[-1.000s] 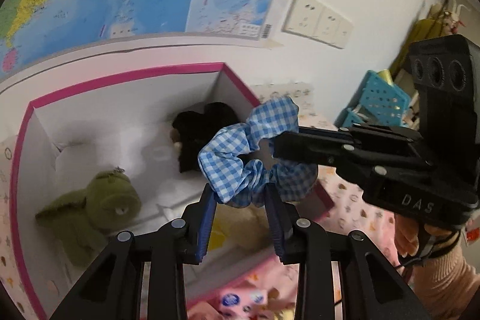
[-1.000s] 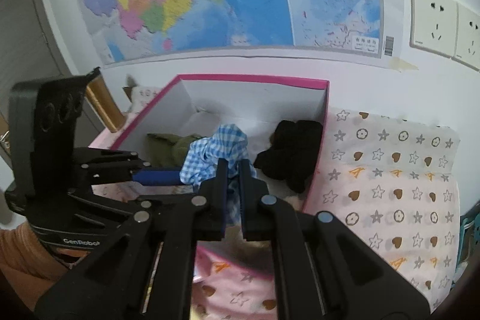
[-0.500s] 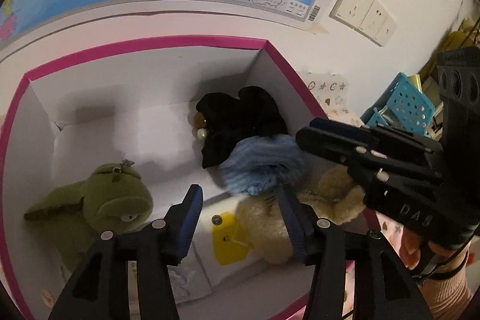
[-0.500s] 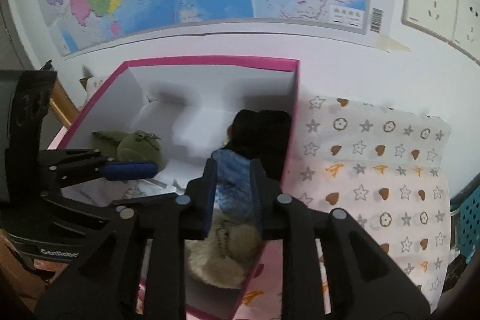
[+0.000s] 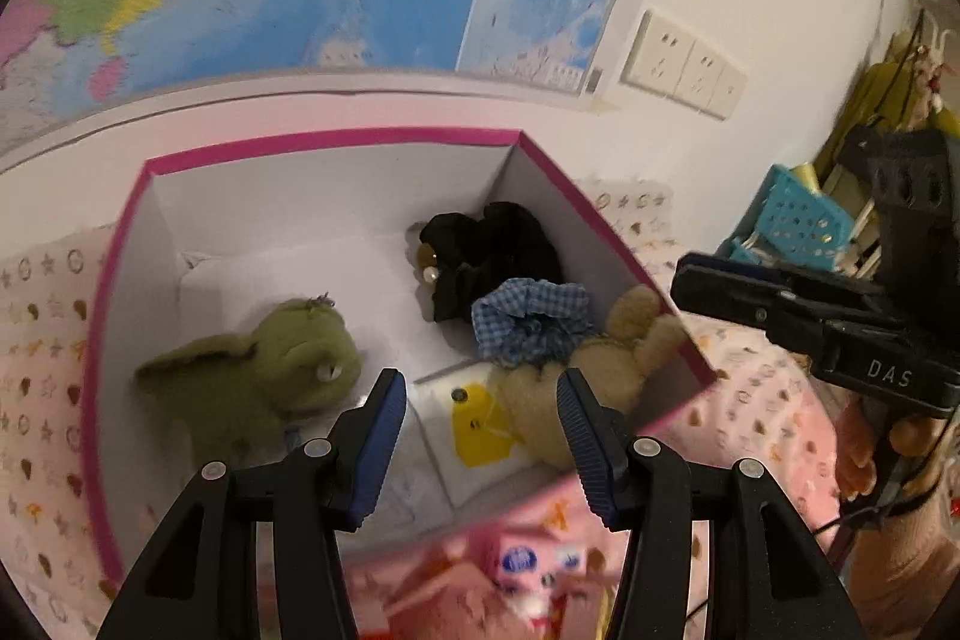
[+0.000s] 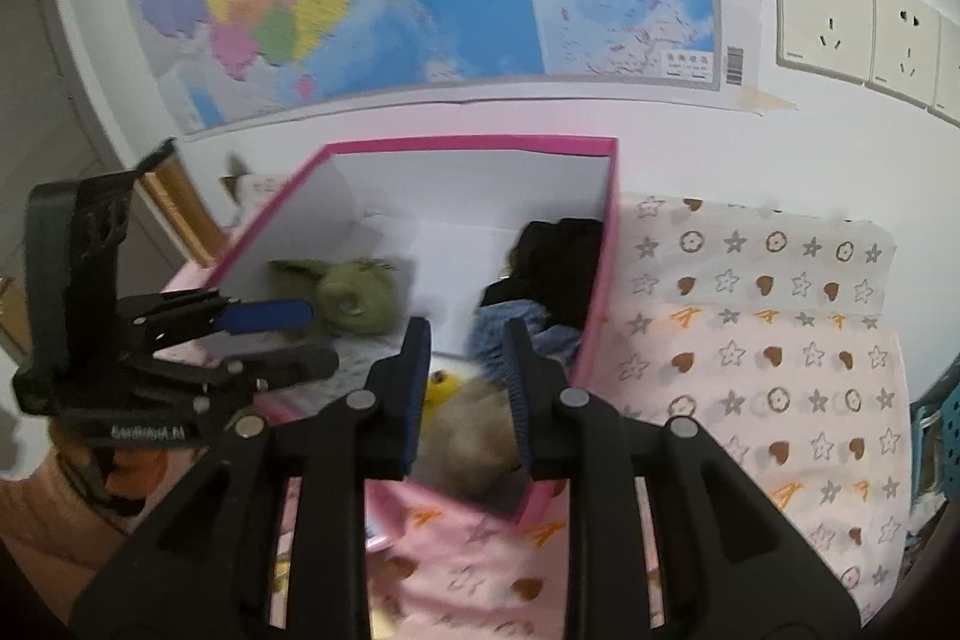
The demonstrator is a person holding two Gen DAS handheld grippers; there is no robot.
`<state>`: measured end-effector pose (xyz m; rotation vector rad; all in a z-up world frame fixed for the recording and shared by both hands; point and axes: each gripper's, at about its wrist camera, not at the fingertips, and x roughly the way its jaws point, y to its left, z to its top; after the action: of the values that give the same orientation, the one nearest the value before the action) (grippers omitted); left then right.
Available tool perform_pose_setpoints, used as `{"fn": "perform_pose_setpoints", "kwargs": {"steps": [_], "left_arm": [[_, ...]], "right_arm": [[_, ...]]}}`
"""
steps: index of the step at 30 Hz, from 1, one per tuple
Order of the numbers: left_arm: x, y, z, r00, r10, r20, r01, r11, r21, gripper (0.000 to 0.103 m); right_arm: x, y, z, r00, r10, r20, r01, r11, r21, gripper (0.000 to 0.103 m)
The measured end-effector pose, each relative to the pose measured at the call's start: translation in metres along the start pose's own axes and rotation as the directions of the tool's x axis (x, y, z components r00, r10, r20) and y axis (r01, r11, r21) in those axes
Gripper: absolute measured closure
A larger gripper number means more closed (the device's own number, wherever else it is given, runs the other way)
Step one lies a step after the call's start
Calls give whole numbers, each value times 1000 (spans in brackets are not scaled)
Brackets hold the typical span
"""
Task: Organize soft objects
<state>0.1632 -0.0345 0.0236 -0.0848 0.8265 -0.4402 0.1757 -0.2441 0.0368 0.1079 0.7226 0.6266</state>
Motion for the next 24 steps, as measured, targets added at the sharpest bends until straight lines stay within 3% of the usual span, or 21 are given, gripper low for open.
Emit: {"fn": "perform_pose_setpoints", "kwargs": {"steps": [4,11,19,24], "left_arm": [[-32,8,-14,998,-45,48,46,999,-14,49],[-64,23,-50,997,3,78,0,999,-34,48],[-63,57,-101,997,76,14,-73,989,-130,48],[-58,76,-128,995,91,-27,-95,976,-197,48]], "right_arm": [[-18,18,-15,997,78,12,-78,997,-20,76],[-16,52,-48,984,169,-61,-173,982,-76,73],[16,76,-83,963,217,-159,-227,972,-53,73],[29,80,-94,963,198,-184,-207,978,-33,73]]}}
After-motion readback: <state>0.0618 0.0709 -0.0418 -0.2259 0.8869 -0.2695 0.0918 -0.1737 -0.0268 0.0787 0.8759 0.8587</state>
